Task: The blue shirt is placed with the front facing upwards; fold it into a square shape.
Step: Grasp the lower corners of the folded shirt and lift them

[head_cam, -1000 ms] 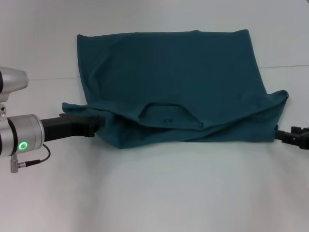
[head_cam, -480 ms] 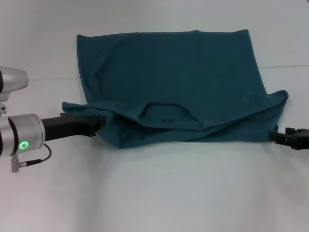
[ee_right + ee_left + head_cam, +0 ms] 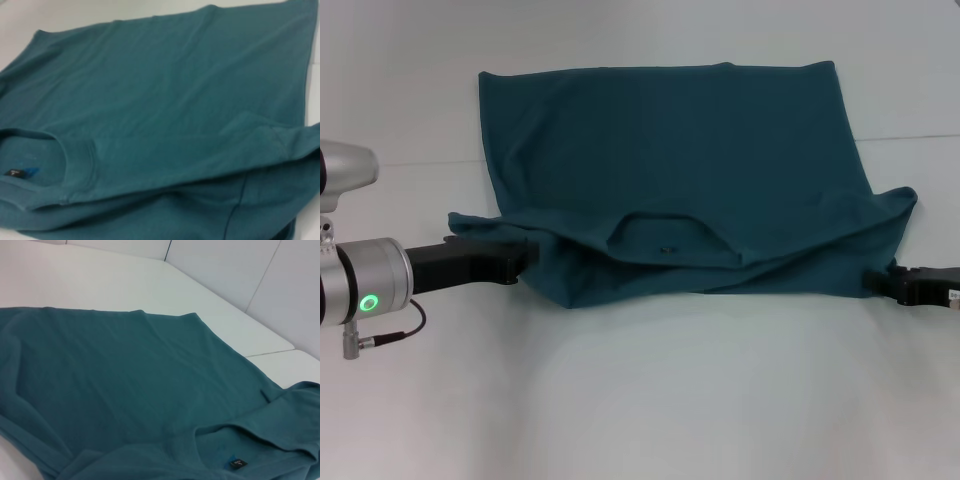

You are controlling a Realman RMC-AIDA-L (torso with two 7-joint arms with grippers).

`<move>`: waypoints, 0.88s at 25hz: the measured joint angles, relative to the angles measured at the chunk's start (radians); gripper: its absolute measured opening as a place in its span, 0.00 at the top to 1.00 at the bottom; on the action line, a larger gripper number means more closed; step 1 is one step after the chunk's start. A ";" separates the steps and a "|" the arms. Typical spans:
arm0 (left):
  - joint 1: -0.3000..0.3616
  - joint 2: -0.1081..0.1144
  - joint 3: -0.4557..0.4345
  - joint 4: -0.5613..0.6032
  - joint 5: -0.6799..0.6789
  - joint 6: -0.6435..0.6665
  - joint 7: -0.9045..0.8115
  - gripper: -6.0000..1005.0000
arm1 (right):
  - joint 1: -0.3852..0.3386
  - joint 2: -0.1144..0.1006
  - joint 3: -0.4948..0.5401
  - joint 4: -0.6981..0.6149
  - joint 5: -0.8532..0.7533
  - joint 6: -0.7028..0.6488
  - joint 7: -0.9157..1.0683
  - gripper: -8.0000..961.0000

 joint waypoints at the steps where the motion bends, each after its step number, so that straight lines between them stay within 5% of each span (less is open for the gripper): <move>1: 0.000 0.000 0.000 0.000 0.000 0.000 0.000 0.99 | 0.005 0.000 0.000 0.012 0.000 0.017 -0.001 0.33; 6: 0.000 0.000 0.001 0.000 0.000 0.000 0.000 0.99 | 0.025 0.000 -0.010 0.039 0.000 0.055 -0.012 0.47; 14: 0.001 0.000 -0.003 0.000 0.000 0.000 0.000 0.99 | 0.033 0.000 -0.024 0.032 0.001 0.048 -0.003 0.92; 22: 0.000 0.002 -0.008 0.002 0.006 0.023 -0.010 0.99 | -0.017 0.000 -0.016 -0.067 0.003 -0.091 0.034 0.92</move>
